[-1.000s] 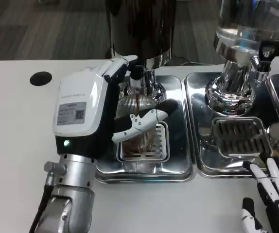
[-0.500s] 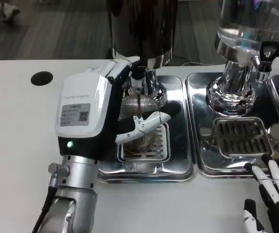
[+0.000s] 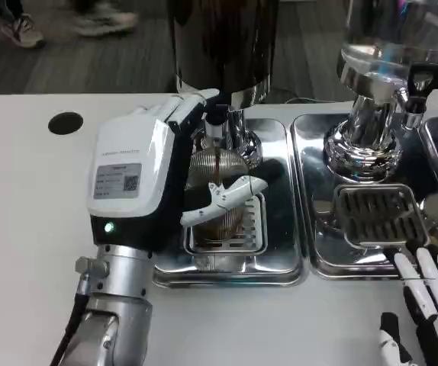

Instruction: Grasp the cup under the faucet to collect the drink, then remove the cup.

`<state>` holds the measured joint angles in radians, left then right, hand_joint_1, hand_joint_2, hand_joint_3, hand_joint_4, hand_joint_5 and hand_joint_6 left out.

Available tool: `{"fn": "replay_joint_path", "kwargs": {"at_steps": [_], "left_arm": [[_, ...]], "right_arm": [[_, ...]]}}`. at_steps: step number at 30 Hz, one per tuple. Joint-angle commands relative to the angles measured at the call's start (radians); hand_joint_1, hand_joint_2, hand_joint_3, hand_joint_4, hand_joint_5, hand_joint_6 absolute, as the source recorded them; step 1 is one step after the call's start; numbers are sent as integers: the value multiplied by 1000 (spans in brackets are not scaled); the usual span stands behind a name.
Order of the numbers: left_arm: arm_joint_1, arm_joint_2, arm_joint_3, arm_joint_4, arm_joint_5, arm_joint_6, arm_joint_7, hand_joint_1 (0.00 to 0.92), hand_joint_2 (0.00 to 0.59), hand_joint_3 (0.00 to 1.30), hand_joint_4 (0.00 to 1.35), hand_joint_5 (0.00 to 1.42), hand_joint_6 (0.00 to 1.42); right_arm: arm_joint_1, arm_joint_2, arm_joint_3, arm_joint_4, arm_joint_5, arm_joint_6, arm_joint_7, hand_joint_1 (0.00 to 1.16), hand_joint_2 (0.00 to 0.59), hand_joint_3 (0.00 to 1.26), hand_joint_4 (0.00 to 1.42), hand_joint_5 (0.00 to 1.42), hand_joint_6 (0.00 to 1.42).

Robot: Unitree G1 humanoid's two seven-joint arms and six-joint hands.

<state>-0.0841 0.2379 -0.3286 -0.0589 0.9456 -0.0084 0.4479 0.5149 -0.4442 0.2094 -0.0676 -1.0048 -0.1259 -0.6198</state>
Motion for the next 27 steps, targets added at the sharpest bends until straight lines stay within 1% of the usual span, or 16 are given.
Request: {"fn": "replay_joint_path", "kwargs": {"at_steps": [1, 5, 6, 8, 10, 18, 27], "left_arm": [[44, 14, -10, 29, -12, 1, -30, 0, 97, 414, 381, 526, 477], [47, 16, -9, 29, -9, -3, -27, 0, 97, 415, 381, 526, 472], [48, 17, -10, 28, -6, -3, -27, 0, 97, 415, 381, 526, 472], [50, 20, -12, 24, 0, -4, -25, 0, 98, 415, 381, 526, 470], [51, 19, -12, 23, 0, -4, -26, 0, 98, 415, 381, 526, 469], [40, 18, -13, 31, -1, -3, -29, 0, 98, 415, 381, 526, 468], [30, 16, -14, 39, 0, 2, -32, 0, 99, 415, 381, 526, 467]], "right_arm": [[5, -6, 9, -22, -52, 35, -2, 108, 534, 0, 0, 0, 25], [6, -4, 16, -22, -82, 61, -3, 99, 532, 0, 0, 0, 5], [5, -4, 18, -21, -88, 68, -4, 77, 527, 0, 0, 0, 2], [4, -3, 23, -22, -104, 83, -4, 69, 526, 0, 0, 0, 2], [4, -1, 27, -24, -107, 92, -1, 66, 526, 0, 0, 0, 2], [0, 0, 25, -17, -80, 87, -5, 69, 535, 1, 0, 0, 2], [1, -11, 15, -12, -54, 79, -13, 95, 545, 15, 0, 0, 2]]}}
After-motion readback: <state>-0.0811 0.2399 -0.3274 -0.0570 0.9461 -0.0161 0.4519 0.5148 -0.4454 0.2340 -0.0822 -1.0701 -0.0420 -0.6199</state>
